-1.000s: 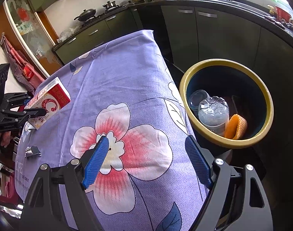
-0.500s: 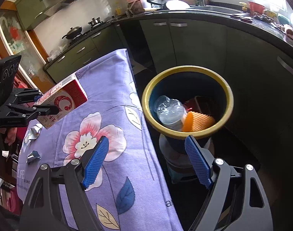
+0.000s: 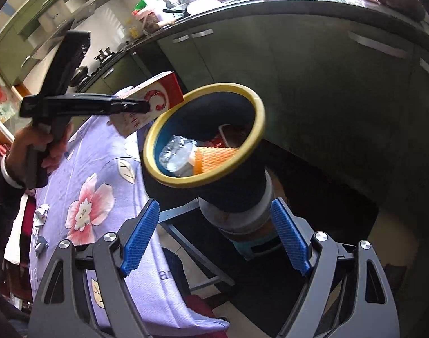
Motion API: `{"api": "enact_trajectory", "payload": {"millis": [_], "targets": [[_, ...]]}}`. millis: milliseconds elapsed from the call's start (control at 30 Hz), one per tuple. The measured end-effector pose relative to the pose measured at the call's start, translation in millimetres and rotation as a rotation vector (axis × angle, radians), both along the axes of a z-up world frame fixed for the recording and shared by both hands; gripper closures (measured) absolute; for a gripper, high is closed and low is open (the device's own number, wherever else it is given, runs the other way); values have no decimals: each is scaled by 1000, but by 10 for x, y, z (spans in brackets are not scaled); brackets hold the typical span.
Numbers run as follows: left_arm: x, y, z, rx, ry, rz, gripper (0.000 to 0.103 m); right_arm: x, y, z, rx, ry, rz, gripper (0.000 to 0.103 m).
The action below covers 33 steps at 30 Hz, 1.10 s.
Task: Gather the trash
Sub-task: 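Carry the milk carton over the bin and open the left gripper, then move the right gripper to the crumpled white wrapper and grasp it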
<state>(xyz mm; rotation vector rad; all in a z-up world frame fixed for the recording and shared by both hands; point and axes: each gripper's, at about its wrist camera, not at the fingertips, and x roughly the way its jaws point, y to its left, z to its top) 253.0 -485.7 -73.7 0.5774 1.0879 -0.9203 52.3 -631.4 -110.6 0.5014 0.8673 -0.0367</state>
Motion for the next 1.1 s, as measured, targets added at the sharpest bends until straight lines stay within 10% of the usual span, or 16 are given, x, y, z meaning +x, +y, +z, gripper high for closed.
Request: {"api": "enact_trajectory", "payload": {"millis": [200,467,767,1100], "targets": [[107,-57,-146,23,-2,56,62,-74,-135,-105,26,11,-18,22],[-385,611,374,-102,-42,61,55,-6,44,-91,28,-7,35,22],[-1265,1974,1007,-297,-140,174,49,210,687,31,-16,-4,195,22],[-1899,3781,1229,-381,-275,551,43,694,2008,286,-99,-24,564,22]]}}
